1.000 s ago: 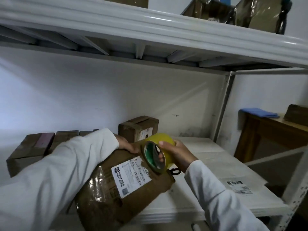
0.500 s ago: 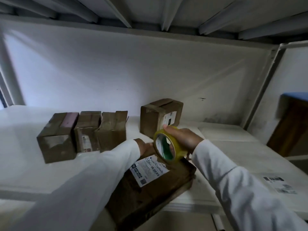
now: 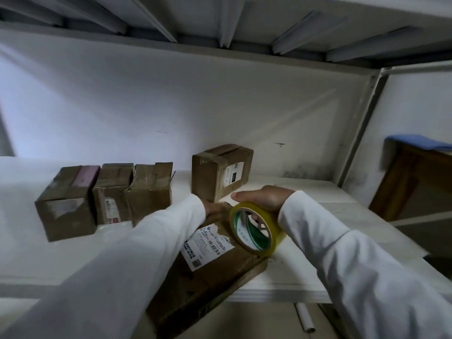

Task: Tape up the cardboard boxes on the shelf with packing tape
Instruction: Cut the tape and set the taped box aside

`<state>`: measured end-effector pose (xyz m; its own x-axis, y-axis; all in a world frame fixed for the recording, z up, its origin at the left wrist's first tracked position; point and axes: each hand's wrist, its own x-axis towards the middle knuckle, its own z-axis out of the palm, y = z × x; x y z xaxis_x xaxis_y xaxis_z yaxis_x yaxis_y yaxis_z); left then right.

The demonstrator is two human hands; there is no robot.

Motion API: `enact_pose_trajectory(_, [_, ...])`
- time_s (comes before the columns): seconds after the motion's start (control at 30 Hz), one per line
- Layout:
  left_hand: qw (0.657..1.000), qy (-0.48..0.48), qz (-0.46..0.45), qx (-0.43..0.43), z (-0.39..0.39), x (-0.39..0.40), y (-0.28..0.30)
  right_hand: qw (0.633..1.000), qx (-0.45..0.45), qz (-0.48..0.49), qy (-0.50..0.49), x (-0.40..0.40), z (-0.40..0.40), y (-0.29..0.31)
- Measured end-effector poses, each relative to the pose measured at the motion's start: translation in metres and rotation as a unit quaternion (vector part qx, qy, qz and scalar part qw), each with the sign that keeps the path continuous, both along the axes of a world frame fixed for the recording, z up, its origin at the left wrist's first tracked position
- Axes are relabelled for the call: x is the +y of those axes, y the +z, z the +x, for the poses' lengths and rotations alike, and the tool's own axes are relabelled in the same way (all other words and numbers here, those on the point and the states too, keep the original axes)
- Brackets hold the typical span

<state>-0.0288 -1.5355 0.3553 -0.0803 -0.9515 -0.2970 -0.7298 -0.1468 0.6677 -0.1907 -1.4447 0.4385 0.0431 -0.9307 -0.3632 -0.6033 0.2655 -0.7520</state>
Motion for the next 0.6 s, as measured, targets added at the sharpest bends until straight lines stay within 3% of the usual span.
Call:
enact_pose_trajectory(0.07, [0.996, -0.018, -0.021, -0.085, -0.009, -0.018, -0.017, 1.000, -0.013, 0.011, 0.018, 0.002, -0.006, -0.002])
enact_pose_trajectory(0.13, [0.989, -0.007, -0.014, -0.149, -0.011, -0.026, -0.025, 0.995, -0.084, 0.019, 0.055, 0.007, -0.015, -0.008])
enact_pose_trajectory(0.27, [0.979, -0.012, -0.027, -0.200, -0.013, -0.019, -0.024, 0.986, -0.157, 0.030, 0.042, 0.017, -0.023, -0.013])
enact_pose_trajectory(0.33, [0.984, -0.021, -0.045, -0.171, -0.009, -0.030, -0.033, 0.991, -0.120, 0.064, 0.019, 0.023, -0.021, -0.001])
enact_pose_trajectory(0.47, [0.981, -0.024, -0.018, -0.190, -0.004, -0.033, -0.031, 0.986, 0.112, 0.122, -0.012, 0.042, -0.037, -0.008])
enact_pose_trajectory(0.53, [0.976, -0.003, -0.014, -0.216, -0.008, -0.042, -0.034, 0.981, 0.124, 0.150, -0.010, 0.055, -0.043, -0.035])
enact_pose_trajectory(0.6, [0.965, 0.010, 0.006, -0.260, -0.016, -0.012, -0.011, 0.982, 0.072, 0.174, -0.027, 0.063, -0.045, -0.054])
